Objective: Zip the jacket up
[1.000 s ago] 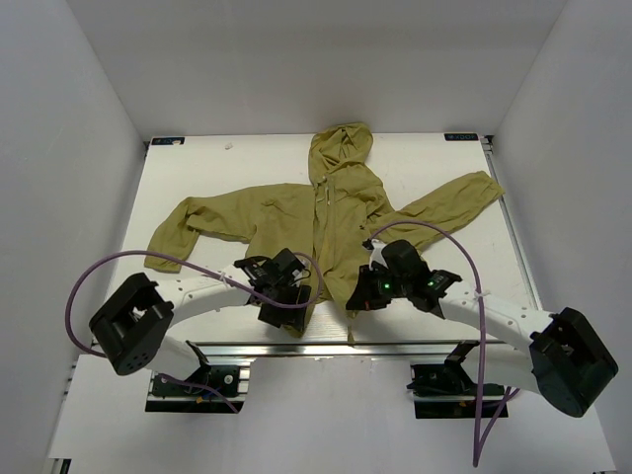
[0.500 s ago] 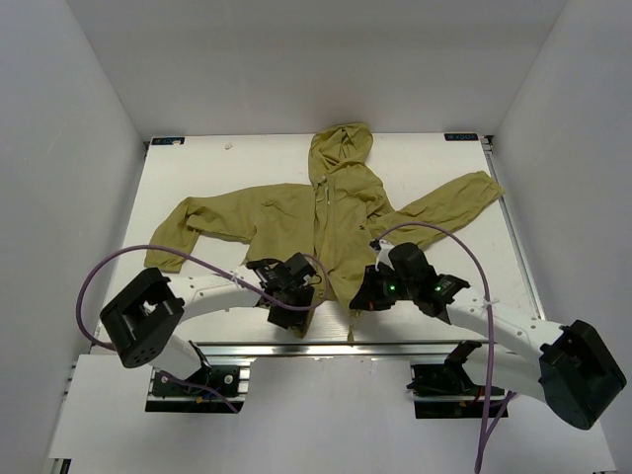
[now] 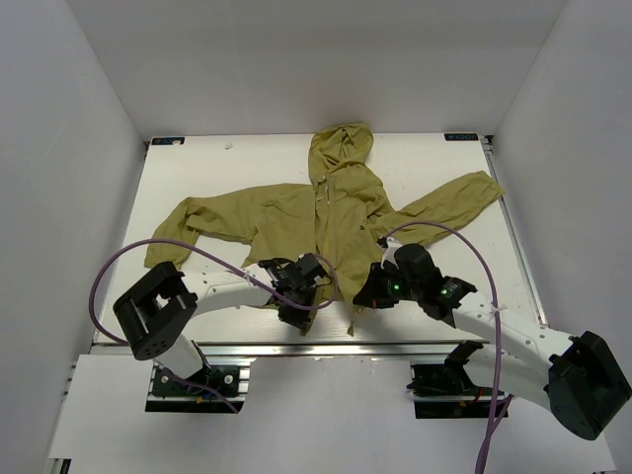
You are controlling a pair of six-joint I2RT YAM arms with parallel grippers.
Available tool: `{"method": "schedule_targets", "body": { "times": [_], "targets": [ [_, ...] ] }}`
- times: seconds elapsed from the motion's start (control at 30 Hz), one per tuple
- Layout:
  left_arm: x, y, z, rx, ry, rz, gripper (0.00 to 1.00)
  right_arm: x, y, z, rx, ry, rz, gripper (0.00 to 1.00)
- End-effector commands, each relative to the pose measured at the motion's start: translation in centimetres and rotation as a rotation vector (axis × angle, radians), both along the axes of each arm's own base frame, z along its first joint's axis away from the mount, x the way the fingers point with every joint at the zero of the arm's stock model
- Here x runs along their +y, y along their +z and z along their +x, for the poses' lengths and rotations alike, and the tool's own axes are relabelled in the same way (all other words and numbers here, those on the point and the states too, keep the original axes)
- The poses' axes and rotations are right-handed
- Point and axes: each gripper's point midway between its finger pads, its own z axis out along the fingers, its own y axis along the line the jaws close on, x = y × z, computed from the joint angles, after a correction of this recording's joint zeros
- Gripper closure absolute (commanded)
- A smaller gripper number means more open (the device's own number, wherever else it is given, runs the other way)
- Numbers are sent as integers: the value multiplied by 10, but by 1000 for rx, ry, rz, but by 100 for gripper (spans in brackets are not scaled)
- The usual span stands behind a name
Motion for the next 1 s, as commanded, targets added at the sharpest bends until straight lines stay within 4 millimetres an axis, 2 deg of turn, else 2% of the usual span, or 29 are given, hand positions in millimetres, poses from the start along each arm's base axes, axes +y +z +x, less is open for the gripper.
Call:
{"method": "schedule_targets", "body": {
  "times": [0.0,0.07,0.17,0.33,0.37,0.43,0.5,0.57,0.6,0.63,0.73,0.8,0.83,0.97],
  "targets": [
    [-7,21,18,-98,3,-23,100,3,5,4,-19,-6,35,100],
    [-12,39,28,-155,16,-54,100,8,14,8,-41,-5,73,100],
    [-23,85,48,-271,81,-148,100,15,33,18,-93,-23,152,100],
    [-24,156,81,-494,263,-330,100,28,70,27,-128,-73,343,100],
    [-22,159,83,-518,283,-351,100,32,85,31,-172,-68,402,100],
    [-19,178,92,-589,351,-432,100,33,105,37,-212,-84,468,100],
    [-22,195,98,-640,387,-513,100,34,119,40,-243,-89,513,100],
    [-20,204,100,-674,405,-567,100,34,137,43,-281,-90,570,100],
    [-25,215,102,-694,413,-620,100,34,142,44,-292,-85,584,100],
    [-27,217,102,-697,412,-644,100,35,150,45,-315,-80,607,100],
    [-31,227,105,-717,421,-700,100,37,162,46,-339,-62,662,100],
    [-31,231,107,-725,442,-710,100,38,164,44,-353,-40,682,100],
    [-31,233,107,-728,443,-717,100,39,171,43,-383,-24,713,100],
    [-32,236,105,-717,467,-771,100,40,169,43,-424,2,730,100]
  ]
}}
